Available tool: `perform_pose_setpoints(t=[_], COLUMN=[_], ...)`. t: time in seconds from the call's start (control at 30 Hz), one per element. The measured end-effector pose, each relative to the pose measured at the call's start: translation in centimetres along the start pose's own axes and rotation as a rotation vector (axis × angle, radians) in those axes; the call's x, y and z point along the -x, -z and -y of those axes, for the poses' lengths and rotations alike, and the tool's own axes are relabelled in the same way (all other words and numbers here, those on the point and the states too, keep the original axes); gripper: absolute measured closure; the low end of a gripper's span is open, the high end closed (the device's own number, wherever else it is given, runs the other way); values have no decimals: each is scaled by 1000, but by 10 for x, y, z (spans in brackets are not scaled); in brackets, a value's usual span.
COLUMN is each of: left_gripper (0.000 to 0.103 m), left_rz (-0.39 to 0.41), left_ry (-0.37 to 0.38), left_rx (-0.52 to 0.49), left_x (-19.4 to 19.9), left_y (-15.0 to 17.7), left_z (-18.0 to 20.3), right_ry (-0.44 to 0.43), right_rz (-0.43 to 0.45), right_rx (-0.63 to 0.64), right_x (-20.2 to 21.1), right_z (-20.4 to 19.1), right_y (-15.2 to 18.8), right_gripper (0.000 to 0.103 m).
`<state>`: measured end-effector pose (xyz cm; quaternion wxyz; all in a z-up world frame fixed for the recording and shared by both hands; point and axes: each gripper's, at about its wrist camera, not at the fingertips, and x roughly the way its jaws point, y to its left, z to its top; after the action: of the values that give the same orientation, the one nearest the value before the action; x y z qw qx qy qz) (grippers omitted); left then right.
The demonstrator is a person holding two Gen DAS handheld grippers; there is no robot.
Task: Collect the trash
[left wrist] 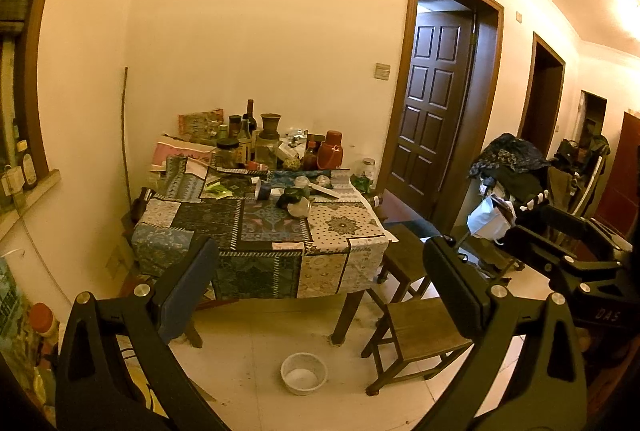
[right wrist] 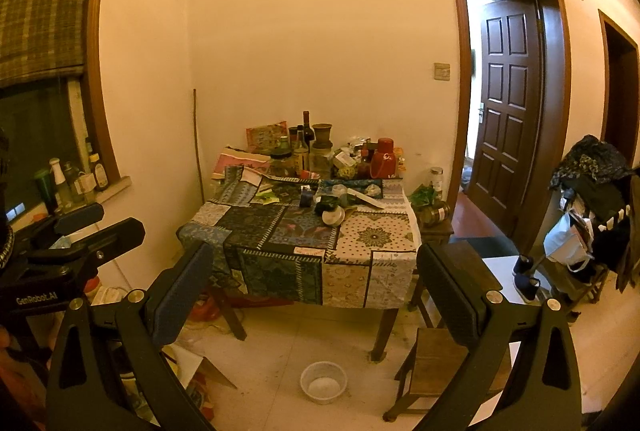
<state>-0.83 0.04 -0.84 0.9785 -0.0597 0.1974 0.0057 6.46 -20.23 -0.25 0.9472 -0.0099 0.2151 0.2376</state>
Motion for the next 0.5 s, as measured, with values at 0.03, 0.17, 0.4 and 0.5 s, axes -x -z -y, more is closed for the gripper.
perform_pose_setpoints(t=[0.03,0.17,0.4,0.5], left_gripper=[1,1,1,1], left_rz=[-1,-3,-7,-5], left_ry=[-4,-17,-30,-36], left_rx=[3,2,2,3], left_x=[-1,-4,-14,-21], left_y=[-1,-1,-6,-9], left_z=[-3,1,11,17], right_ry=[-3,-14,-27,-34], right_rz=[-1,-2,0,3], right_rx=[0,-2,-4,-7], right_x=[0,-2,-9,-13], right_z=[-1,-1,16,25], right_y=[-1,-3,-4,-5], right_gripper=[2,2,2,2])
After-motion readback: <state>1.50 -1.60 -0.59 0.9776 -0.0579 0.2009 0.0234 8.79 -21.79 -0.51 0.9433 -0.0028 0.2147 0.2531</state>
